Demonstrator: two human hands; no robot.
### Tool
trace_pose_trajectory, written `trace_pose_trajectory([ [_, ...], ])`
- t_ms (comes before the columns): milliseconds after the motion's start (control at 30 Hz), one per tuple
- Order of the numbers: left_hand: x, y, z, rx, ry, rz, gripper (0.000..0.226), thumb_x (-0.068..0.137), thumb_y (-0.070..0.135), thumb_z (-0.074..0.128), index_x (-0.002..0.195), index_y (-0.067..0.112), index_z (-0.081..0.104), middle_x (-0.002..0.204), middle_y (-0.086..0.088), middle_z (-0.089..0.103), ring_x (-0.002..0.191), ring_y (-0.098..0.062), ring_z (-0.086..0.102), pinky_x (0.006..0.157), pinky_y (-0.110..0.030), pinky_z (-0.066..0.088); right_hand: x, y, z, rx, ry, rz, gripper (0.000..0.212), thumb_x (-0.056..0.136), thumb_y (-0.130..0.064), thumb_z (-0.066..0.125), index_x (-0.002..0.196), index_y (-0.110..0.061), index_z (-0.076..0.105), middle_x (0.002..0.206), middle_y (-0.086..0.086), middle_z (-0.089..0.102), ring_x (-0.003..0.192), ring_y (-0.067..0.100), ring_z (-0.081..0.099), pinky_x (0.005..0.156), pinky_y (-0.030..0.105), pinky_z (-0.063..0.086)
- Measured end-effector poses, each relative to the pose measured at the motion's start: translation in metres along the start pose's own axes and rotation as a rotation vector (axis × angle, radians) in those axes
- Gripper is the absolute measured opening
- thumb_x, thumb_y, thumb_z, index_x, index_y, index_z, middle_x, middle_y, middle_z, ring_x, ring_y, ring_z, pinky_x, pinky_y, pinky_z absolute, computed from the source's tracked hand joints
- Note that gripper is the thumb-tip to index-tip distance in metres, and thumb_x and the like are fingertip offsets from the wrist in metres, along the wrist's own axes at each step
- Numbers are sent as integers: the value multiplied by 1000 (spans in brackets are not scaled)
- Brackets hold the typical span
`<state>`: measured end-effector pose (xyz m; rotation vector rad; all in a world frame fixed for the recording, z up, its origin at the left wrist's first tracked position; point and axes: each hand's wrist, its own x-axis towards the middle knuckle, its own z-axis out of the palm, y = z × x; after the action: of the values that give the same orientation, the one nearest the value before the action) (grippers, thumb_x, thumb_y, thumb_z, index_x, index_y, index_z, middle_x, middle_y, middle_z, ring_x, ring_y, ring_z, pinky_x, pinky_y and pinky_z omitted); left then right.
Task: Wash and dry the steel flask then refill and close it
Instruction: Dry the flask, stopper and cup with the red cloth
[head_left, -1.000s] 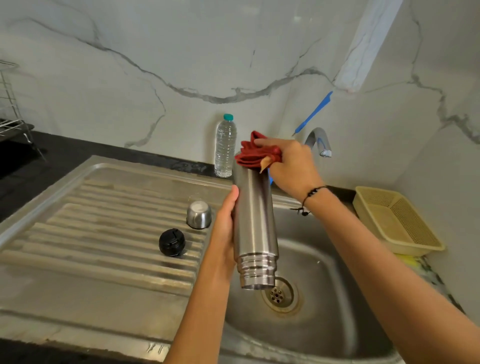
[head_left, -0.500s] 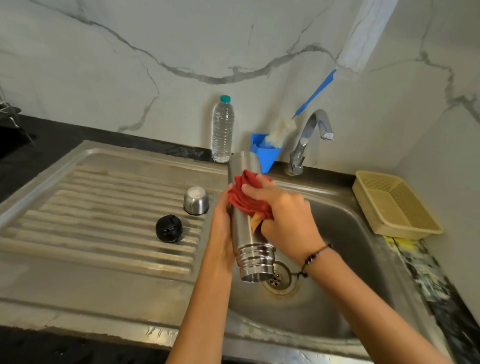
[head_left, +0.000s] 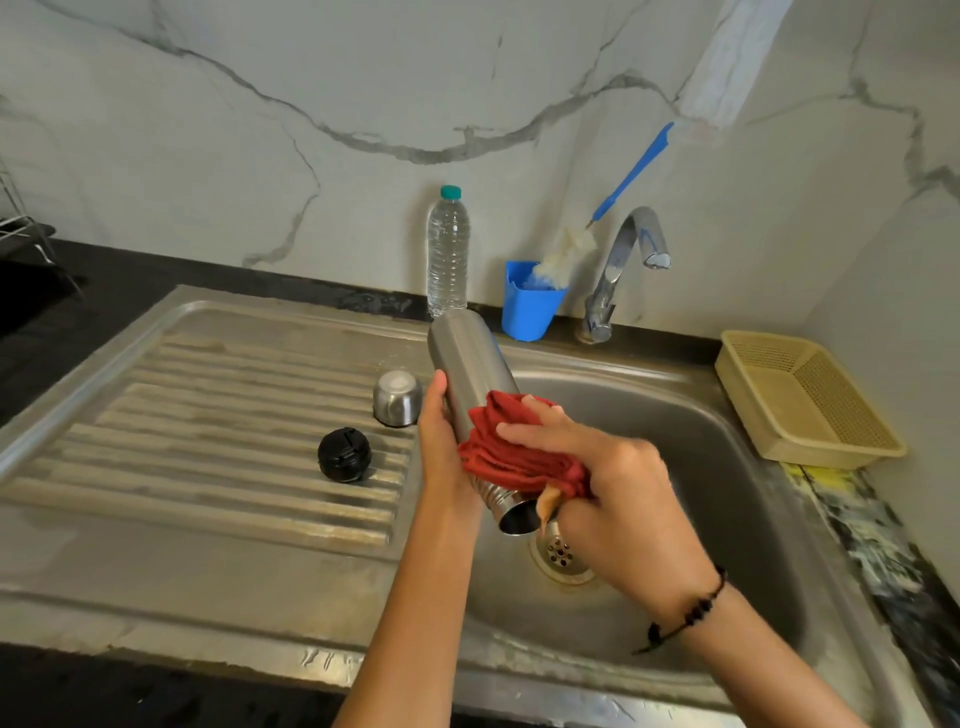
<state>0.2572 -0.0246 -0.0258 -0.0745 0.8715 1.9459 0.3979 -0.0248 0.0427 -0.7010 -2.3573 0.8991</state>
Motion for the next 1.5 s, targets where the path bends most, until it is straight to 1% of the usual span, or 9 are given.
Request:
trace_pose_trajectory([
  [67,-1,4,0,26,-27,-3,59,93,49,44,127,2,54,88,-15,66,72,-25,66,62,-31,57,11,-6,-14,117,12,51,45,74,7,52,102,-21,71,106,-14,65,79,-16,59,72,2,44],
  [133,-2,9,0,20,-112,-6,50,91,48,48,117,6,59,85,-14,68,68,-25,65,62,-32,56,29,-6,-24,158,85,90,45,80,11,51,102,-23,70,92,-19,64,68,-5,60,64,3,44],
  [267,-8,18,5,107,-201,-1,68,73,50,61,118,-1,59,91,-22,64,72,-31,65,64,-35,57,78,-3,-28,113,301,53,44,77,6,48,105,-20,70,88,-10,68,82,9,65,72,2,43],
  [467,-11,24,6,182,-286,17,47,79,41,60,100,1,72,97,-22,67,83,-34,65,83,-41,52,112,6,-5,11,222,35,47,78,0,51,120,-19,63,127,0,60,115,16,57,104,22,38],
  [700,-7,16,1,207,-252,24,32,94,26,46,87,1,65,65,-11,69,52,-20,65,51,-23,55,77,13,-3,-96,60,27,53,80,1,55,128,-23,56,138,-4,48,115,16,56,98,14,38],
  [933,-6,8,9,149,-258,-29,41,83,35,52,99,-1,64,82,-16,70,68,-22,70,61,-28,59,30,9,3,-164,48,8,56,67,-19,51,120,-30,62,137,-5,50,110,24,61,89,43,51],
  [1167,1,6,-2,42,-66,-74,87,66,51,70,131,-3,50,101,-21,61,96,-34,60,100,-52,45,0,22,11,-49,32,7,59,64,-15,49,118,-35,62,136,-5,51,111,11,60,83,34,55],
  [1433,4,7,3,42,-21,-22,71,78,49,61,131,4,49,101,-18,63,85,-27,65,75,-38,56,-9,17,-13,118,0,-15,43,71,15,56,105,-7,70,117,-7,63,113,7,53,84,1,40],
  [1500,5,8,3,66,-66,-24,53,88,46,56,124,7,53,88,-14,70,76,-24,69,66,-34,59,-1,14,-24,226,30,31,50,75,19,54,106,-17,70,111,-6,69,105,-1,60,86,5,43],
])
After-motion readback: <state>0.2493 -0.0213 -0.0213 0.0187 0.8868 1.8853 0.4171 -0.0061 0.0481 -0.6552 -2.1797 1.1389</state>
